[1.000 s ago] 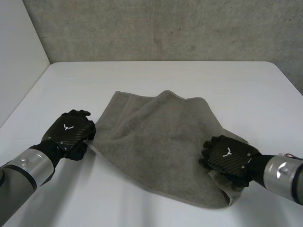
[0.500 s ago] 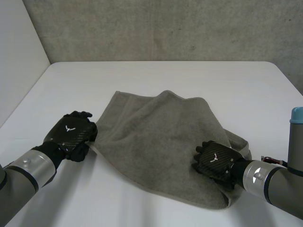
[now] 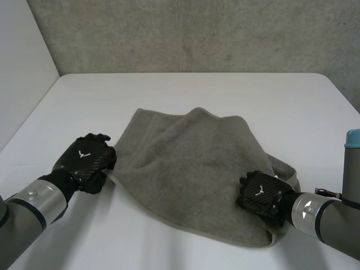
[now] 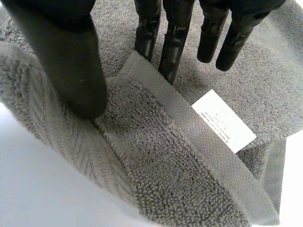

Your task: Fold the towel.

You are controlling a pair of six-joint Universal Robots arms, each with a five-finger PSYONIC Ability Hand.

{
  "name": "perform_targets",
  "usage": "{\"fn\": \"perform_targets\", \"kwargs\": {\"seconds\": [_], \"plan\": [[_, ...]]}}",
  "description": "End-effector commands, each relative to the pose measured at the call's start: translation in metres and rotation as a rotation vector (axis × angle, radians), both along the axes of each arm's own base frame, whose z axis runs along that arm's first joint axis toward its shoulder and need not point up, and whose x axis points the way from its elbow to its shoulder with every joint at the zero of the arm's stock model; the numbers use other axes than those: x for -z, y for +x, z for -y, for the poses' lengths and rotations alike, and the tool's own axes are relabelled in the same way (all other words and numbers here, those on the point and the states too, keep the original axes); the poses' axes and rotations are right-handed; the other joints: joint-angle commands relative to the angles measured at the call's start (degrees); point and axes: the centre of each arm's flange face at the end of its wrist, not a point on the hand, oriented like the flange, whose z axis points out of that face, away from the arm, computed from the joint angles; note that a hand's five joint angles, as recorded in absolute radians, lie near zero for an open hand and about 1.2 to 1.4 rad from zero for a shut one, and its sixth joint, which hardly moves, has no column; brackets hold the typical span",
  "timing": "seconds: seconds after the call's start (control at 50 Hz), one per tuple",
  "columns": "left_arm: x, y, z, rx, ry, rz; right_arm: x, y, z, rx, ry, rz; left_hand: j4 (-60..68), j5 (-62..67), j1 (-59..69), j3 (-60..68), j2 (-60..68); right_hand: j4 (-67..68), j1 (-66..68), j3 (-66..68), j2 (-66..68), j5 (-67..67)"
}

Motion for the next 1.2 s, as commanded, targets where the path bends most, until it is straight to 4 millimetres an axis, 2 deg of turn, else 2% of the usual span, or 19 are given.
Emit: {"fn": "perform_targets", "kwargs": {"seconds": [0.02, 0.1, 0.4, 0.56, 0.68, 0.78, 0.82, 0.9, 0.94, 0.96, 1.0, 1.04, 1.06, 1.08, 1.1, 1.12, 1.16, 1.18, 1.2], "plan": [[0.0, 0.0, 0.0, -0.001, 0.0, 0.0, -0.003, -0.004, 0.002, 0.014, -0.001, -0.004, -3.2, 4.3, 5.0, -2.6, 5.6, -3.1, 14.9, -1.9, 14.7, 15.2], [0.0, 0.0, 0.0, 0.001, 0.0, 0.0, -0.009, -0.005, 0.003, 0.018, -0.015, 0.005, -3.2, 4.3, 5.0, -2.6, 5.6, -3.1, 31.1, -1.9, 31.0, 31.5], [0.0, 0.002, 0.001, -0.007, 0.001, 0.0, -0.055, -0.017, -0.016, 0.029, -0.026, 0.052, -3.2, 4.3, 5.0, -2.6, 5.6, -3.1, 31.2, -1.9, 31.1, 31.6], [-0.003, 0.003, 0.002, -0.016, -0.006, 0.002, -0.065, -0.058, 0.0, 0.111, 0.034, -0.018, -3.2, 4.3, 5.0, -2.6, 5.6, -3.1, 31.2, -1.9, 31.1, 31.6], [-0.005, 0.007, 0.004, -0.029, 0.004, 0.014, -0.072, -0.06, 0.008, 0.089, -0.001, 0.035, -3.2, 4.3, 5.0, -2.6, 5.6, -3.1, 31.2, -1.9, 31.1, 31.6], [-0.024, 0.012, 0.033, -0.062, -0.068, 0.001, -0.087, -0.054, 0.033, 0.066, -0.131, 0.158, -3.2, 4.3, 5.0, -2.6, 5.6, -3.1, 31.2, -1.9, 31.1, 31.6], [-0.027, 0.009, 0.042, -0.057, -0.083, 0.002, -0.103, -0.051, 0.065, 0.117, -0.219, 0.269, -3.2, 4.3, 5.0, -2.6, 5.6, -3.1, 31.2, -1.9, 31.1, 31.6], [-0.034, 0.006, 0.065, -0.055, -0.119, -0.002, -0.125, -0.04, 0.094, 0.144, -0.327, 0.387, -3.2, 4.3, 5.0, -2.6, 5.6, -3.1, 31.2, -1.9, 31.1, 31.6], [-0.052, 0.001, 0.091, -0.051, -0.197, -0.014, -0.137, -0.034, 0.106, 0.158, -0.384, 0.447, -3.2, 4.3, 5.0, -2.6, 5.6, -3.1, 31.2, -1.9, 31.1, 31.6], [-0.052, 0.001, 0.092, -0.051, -0.198, -0.014, -0.149, -0.03, 0.118, 0.176, -0.45, 0.502, -3.2, 4.3, 5.0, -2.6, 5.6, -3.1, 31.2, -1.9, 31.1, 31.6], [-0.073, -0.007, 0.122, -0.043, -0.289, -0.033, -0.156, -0.025, 0.132, 0.197, -0.514, 0.556, -3.2, 4.3, 5.0, -2.6, 5.6, -3.1, 31.2, -1.9, 31.1, 31.6], [-0.086, -0.014, 0.137, -0.038, -0.343, -0.046, -0.183, -0.019, 0.157, 0.235, -0.683, 0.658, -3.2, 4.3, 5.0, -2.6, 5.6, -3.1, 31.2, -1.9, 31.1, 31.6], [-0.086, -0.014, 0.137, -0.038, -0.344, -0.046, -0.183, -0.019, 0.157, 0.235, -0.684, 0.658, -3.2, 4.3, 5.0, -2.6, 5.6, -3.1, 31.2, -1.9, 31.1, 31.6], [-0.102, -0.022, 0.148, -0.025, -0.405, -0.064, -0.203, -0.017, 0.165, 0.252, -0.774, 0.712, -3.2, 4.3, 5.0, -2.6, 5.6, -3.1, 31.2, -1.9, 31.1, 31.6], [-0.119, -0.03, 0.154, -0.006, -0.471, -0.082, -0.204, -0.017, 0.165, 0.252, -0.775, 0.712, -3.2, 4.3, 5.0, -2.6, 5.6, -3.1, 31.2, -1.9, 31.1, 31.6], [-0.119, -0.03, 0.154, -0.006, -0.472, -0.082, -0.226, -0.018, 0.17, 0.274, -0.858, 0.762, -3.2, 4.3, 5.0, -2.6, 5.6, -3.1, 31.2, -1.9, 31.1, 31.6], [-0.159, -0.041, 0.157, 0.014, -0.629, -0.124, -0.27, -0.02, 0.166, 0.274, -0.976, 0.861, -3.2, 4.3, 5.0, -2.6, 5.6, -3.1, 31.2, -1.9, 31.1, 31.6], [-0.159, -0.041, 0.157, 0.014, -0.629, -0.124, -0.27, -0.02, 0.166, 0.274, -0.976, 0.862, -3.2, 4.3, 5.0, -2.6, 5.6, -3.1, 31.2, -1.9, 31.1, 31.6], [-0.175, -0.044, 0.156, 0.018, -0.7, -0.152, -0.285, -0.02, 0.16, 0.258, -0.986, 0.906, -3.2, 4.3, 5.0, -2.6, 5.6, -3.1, 31.2, -1.9, 31.1, 31.6]]}}
